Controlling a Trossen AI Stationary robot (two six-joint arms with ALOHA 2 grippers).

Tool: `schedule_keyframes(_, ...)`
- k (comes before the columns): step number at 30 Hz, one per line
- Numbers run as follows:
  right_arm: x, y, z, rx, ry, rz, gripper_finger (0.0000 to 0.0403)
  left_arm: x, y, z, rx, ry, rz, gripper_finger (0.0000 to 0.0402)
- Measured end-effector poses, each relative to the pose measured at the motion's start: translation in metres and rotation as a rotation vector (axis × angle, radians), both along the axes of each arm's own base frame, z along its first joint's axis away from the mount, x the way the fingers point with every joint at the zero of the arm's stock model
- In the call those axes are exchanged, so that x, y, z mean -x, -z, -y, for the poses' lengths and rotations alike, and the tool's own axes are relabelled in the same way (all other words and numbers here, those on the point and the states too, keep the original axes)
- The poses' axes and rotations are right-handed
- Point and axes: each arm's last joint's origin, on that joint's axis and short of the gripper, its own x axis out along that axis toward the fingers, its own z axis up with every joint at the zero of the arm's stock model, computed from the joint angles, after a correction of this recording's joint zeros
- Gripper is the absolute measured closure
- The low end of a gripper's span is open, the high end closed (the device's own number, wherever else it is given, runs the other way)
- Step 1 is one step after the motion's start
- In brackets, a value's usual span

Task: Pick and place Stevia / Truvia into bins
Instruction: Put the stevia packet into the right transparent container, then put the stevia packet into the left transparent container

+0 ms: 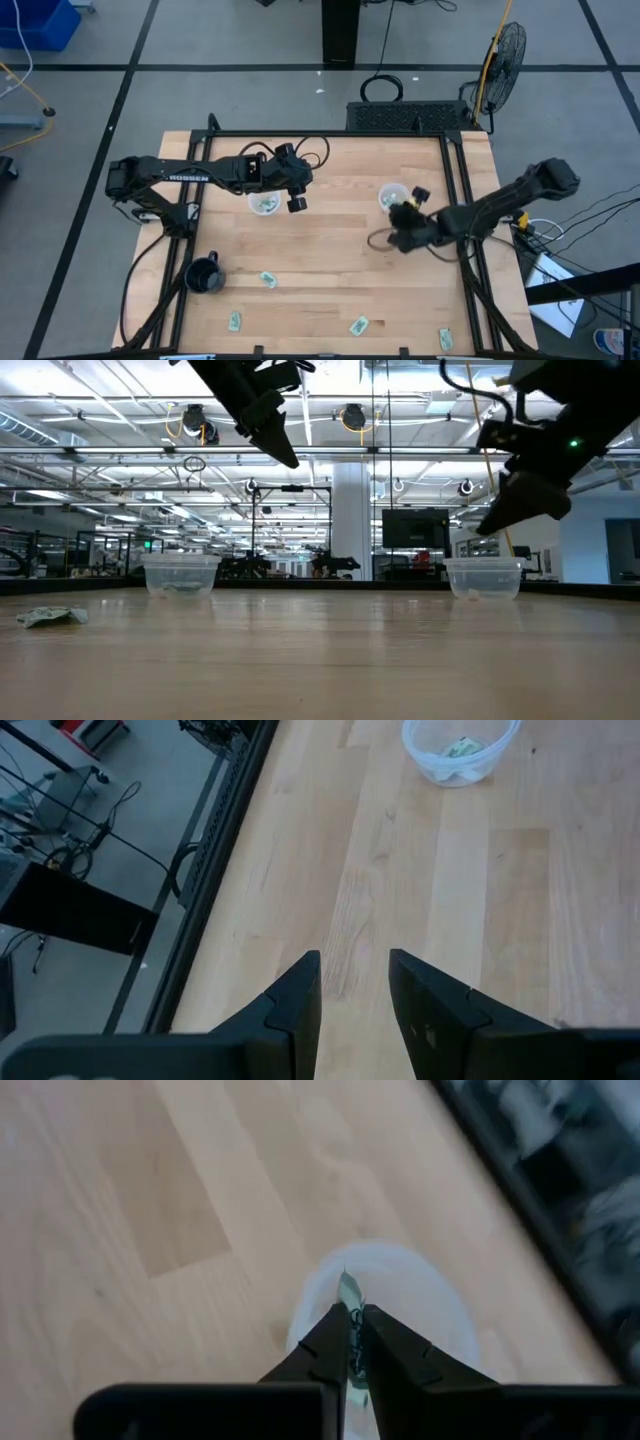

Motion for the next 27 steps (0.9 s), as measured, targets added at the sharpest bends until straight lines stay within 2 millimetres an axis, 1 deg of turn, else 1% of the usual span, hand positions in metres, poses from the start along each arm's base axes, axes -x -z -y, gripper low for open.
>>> schedule_keyframes(4, 0.0, -0.003, 0.017, -0.123, 0.031, -0.035, 0.038, 0.0, 0.0, 0.0, 0.002, -0.002, 0.001, 0.0275)
schedule_keyframes(9, -0.001, -0.002, 0.034, -0.181, 0.059, -0.074, 0.0364, 0.0, 0.0, 0.0, 0.002, -0.002, 0.001, 0.0275)
schedule_keyframes(14, -0.002, -0.001, 0.047, -0.18, 0.092, -0.092, 0.0328, 0.0, 0.0, 0.0, 0.003, -0.003, 0.001, 0.0275)
schedule_keyframes(20, -0.005, -0.002, 0.052, -0.162, 0.079, -0.089, 0.0293, 0.0, 0.0, 0.0, 0.007, -0.002, -0.001, 0.0275)
schedule_keyframes(22, -0.008, -0.004, 0.051, -0.156, 0.062, -0.057, 0.0288, 0.001, 0.001, 0.002, 0.048, 0.038, -0.007, 0.0275)
schedule_keyframes(24, -0.013, -0.008, 0.05, -0.148, 0.034, 0.0, 0.0285, 0.0, 0.003, 0.007, 0.125, 0.118, -0.011, 0.0275)
schedule_keyframes(27, -0.023, -0.015, 0.047, -0.131, -0.022, 0.098, 0.0285, 0.003, 0.006, 0.021, 0.255, 0.269, -0.056, 0.0275)
